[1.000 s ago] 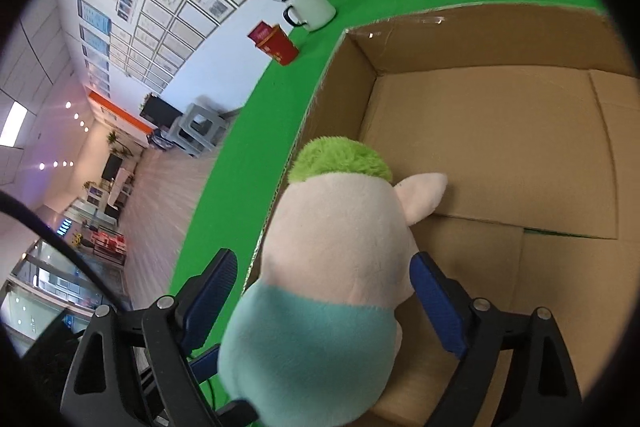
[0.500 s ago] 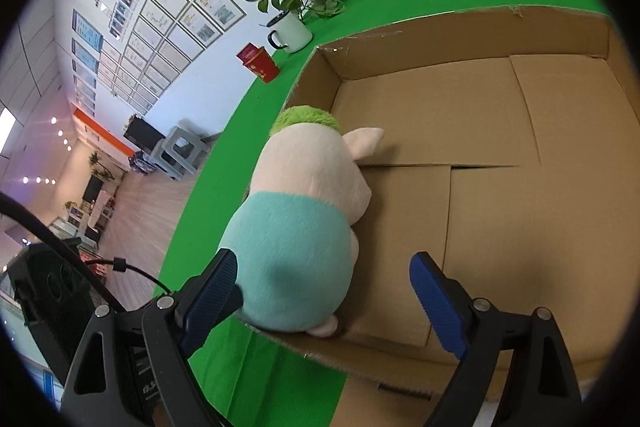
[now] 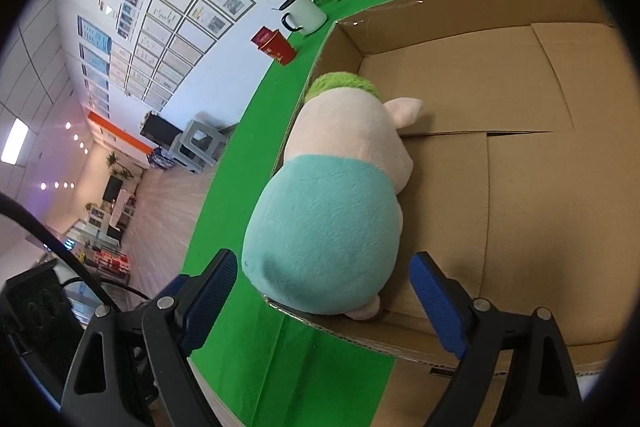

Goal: Organize objects
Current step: 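Lower the plush pig into the box and open the right gripper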

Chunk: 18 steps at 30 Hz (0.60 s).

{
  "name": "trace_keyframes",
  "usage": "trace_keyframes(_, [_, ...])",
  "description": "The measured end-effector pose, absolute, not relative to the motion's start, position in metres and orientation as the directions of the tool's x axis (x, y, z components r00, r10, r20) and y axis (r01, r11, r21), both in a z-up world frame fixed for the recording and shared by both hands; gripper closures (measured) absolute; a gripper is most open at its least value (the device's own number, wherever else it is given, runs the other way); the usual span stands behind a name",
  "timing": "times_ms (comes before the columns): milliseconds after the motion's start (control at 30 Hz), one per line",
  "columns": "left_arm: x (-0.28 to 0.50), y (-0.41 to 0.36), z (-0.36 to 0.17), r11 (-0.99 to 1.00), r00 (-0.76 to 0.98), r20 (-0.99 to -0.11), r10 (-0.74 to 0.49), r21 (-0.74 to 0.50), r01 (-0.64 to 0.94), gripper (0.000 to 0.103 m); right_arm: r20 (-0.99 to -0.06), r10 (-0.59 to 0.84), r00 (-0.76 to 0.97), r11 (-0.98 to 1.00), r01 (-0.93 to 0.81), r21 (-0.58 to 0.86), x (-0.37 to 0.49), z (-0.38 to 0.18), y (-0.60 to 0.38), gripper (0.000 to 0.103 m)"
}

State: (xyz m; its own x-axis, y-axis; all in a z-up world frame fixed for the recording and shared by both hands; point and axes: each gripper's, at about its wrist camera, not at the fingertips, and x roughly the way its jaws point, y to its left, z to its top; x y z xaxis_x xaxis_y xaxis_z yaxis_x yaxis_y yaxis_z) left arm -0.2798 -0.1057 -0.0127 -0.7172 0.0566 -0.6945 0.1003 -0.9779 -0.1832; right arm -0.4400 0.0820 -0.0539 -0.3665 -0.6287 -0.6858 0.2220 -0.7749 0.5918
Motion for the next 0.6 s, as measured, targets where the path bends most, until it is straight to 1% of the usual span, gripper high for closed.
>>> trace_keyframes(100, [-0.263,-0.102,-0.004,-0.985,-0.745,-0.667,0.021,-0.142,0.100,0.047,-0.699,-0.599,-0.390,-0.799,0.228,0.557,-0.436,-0.055,0.075,0.014])
trace_keyframes(133, [-0.258,-0.100,-0.002,-0.986,-0.753,-0.658,0.016,-0.136,0.098,0.046,-0.709,-0.587,-0.390,-0.808,0.223,0.546,-0.435,-0.057,0.073,0.014])
trace_keyframes(333, [-0.238,-0.100,-0.003,-0.983,-0.747,-0.665,0.020,-0.149,0.106,0.046,-0.750,-0.564,-0.346,-0.826,0.243,0.509,-0.441,-0.067,0.051,0.015])
trace_keyframes(367, [-0.235,-0.100,-0.003,-0.982,-0.744,-0.668,0.021,-0.153,0.110,0.046,-0.761,-0.553,-0.339,-0.833,0.242,0.498,-0.443,-0.070,0.046,0.017])
trace_keyframes(433, [-0.224,-0.100,-0.004,-0.980,-0.741,-0.671,0.028,-0.165,0.112,0.046,-0.764,-0.551,-0.335,-0.835,0.235,0.498,-0.447,-0.076,0.041,0.029])
trace_keyframes(500, [-0.218,-0.100,-0.004,-0.979,-0.740,-0.672,0.027,-0.167,0.116,0.046,-0.752,-0.555,-0.356,-0.832,0.232,0.504,-0.448,-0.077,0.041,0.035])
trace_keyframes(533, [-0.213,-0.099,-0.004,-0.979,-0.740,-0.672,0.025,-0.167,0.118,0.046,-0.745,-0.558,-0.364,-0.829,0.226,0.511,-0.449,-0.078,0.043,0.038])
trace_keyframes(600, [-0.207,-0.099,-0.003,-0.977,-0.741,-0.671,0.026,-0.175,0.124,0.046,-0.736,-0.580,-0.350,-0.814,0.213,0.540,-0.451,-0.080,0.045,0.039])
